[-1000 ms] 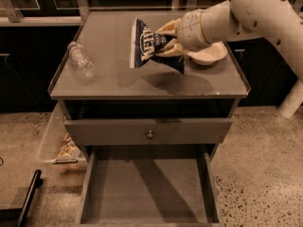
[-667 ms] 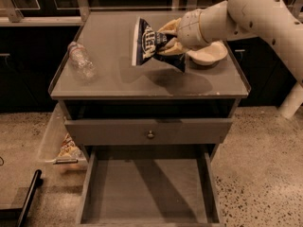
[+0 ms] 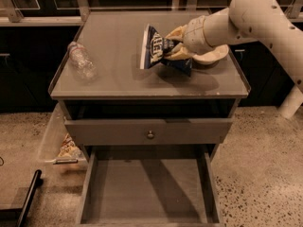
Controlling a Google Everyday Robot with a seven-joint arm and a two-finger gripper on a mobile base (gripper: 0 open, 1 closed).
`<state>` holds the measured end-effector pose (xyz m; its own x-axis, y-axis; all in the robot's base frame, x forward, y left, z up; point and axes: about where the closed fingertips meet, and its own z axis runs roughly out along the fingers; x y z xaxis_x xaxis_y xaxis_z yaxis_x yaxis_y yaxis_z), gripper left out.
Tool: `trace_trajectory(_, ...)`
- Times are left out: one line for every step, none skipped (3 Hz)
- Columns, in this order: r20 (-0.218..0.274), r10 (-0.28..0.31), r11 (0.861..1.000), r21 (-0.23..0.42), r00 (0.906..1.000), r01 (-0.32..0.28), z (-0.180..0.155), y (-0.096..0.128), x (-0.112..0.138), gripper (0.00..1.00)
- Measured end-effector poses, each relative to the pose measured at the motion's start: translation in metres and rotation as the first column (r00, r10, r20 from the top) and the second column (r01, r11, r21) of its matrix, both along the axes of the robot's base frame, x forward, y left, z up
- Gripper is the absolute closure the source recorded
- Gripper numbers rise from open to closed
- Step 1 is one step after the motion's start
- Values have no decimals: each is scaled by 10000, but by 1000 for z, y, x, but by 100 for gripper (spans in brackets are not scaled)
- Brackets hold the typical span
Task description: Pick blue chip bag from middle drawer and place on counter
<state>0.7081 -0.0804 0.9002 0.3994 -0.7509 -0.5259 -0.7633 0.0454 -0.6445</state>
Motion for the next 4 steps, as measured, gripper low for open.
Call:
trace_trajectory(-64, -109, 9999, -34, 9999, 108, -5, -6, 3, 100)
trace_trajectory(-65, -108, 9999, -34, 9999, 108, -5, -6, 3, 81)
trace_trajectory(-65, -108, 9999, -34, 9999, 107, -5, -6, 3, 58)
trace_trajectory(-66, -107, 9999, -34, 9999, 107, -5, -6, 3, 35)
